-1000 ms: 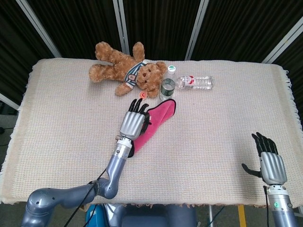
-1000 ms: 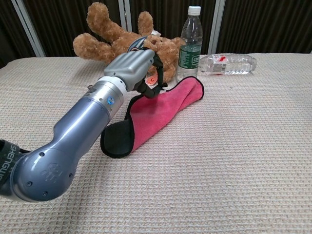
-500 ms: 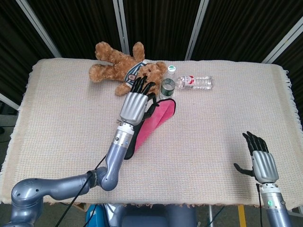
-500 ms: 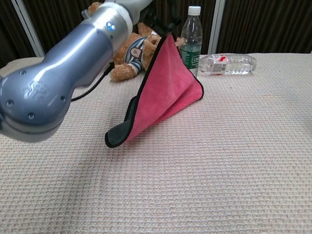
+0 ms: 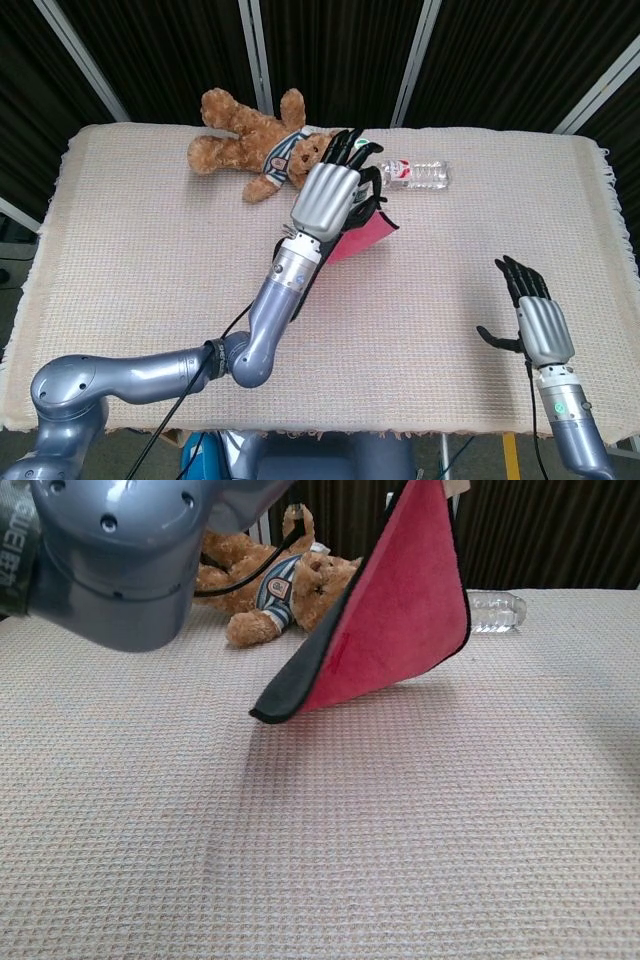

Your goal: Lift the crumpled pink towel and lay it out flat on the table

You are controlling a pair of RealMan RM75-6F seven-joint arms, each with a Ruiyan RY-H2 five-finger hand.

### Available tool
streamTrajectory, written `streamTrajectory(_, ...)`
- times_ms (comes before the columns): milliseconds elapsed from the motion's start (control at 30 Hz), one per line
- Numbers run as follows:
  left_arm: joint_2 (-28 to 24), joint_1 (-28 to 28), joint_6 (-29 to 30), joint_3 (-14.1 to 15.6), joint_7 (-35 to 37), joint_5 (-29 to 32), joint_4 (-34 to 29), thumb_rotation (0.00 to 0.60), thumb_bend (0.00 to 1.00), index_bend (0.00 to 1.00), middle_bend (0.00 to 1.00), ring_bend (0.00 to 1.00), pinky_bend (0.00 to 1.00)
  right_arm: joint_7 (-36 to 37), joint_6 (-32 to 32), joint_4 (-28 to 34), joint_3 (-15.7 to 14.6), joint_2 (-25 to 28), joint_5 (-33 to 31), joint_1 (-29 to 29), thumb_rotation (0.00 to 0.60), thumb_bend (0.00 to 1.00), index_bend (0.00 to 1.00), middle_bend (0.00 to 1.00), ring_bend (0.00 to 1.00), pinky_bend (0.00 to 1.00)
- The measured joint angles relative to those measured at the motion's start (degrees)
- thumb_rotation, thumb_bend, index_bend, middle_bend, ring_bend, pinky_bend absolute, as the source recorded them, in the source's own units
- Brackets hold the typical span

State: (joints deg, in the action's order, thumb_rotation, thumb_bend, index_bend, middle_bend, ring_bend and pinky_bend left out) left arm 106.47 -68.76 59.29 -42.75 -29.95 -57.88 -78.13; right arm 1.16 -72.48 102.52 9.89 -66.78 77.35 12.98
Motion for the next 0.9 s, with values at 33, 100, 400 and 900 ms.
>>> streamTrajectory(33, -0.5, -0.6, -0.3, -0.6, 0.5, 0.1, -0.4, 0.6, 0.51, 0.6, 0.2, 0.0, 0.0, -0.1, 0.2, 0.5, 0.2, 0.2, -0.2, 0.2, 0.6, 0.21, 0.0, 0.0, 0.0, 0.0)
streamTrajectory(100, -1.5, -1.4, -0.7, -1.3, 1.1, 0.3, -0.8, 0.6, 0.51, 0.6, 0.2, 0.0, 0.0, -0.5, 0.6, 1.5, 0.7, 0.7, -0.8, 0.7, 0.6, 0.21, 0.0, 0.0, 0.0, 0.0)
streamTrajectory(400, -3.9, -3.1, -1.0, -2.0, 1.4, 3.7, -1.8, 0.6, 0.51, 0.6, 0.2, 0.0, 0.0, 0.7, 2.6, 5.1, 2.8, 1.2, -3.3, 2.9, 0.6, 0.21, 0.0, 0.0, 0.0, 0.0)
streamTrajectory(900, -9.0, -3.1, -3.7, 0.2, 6.5, 4.0, -5.4, 0.6, 0.5, 0.61, 0.2, 0.0, 0.0, 2.2, 11.1, 4.8, 8.4, -1.0, -13.1, 11.1, 0.6, 0.21, 0.0, 0.0, 0.0, 0.0)
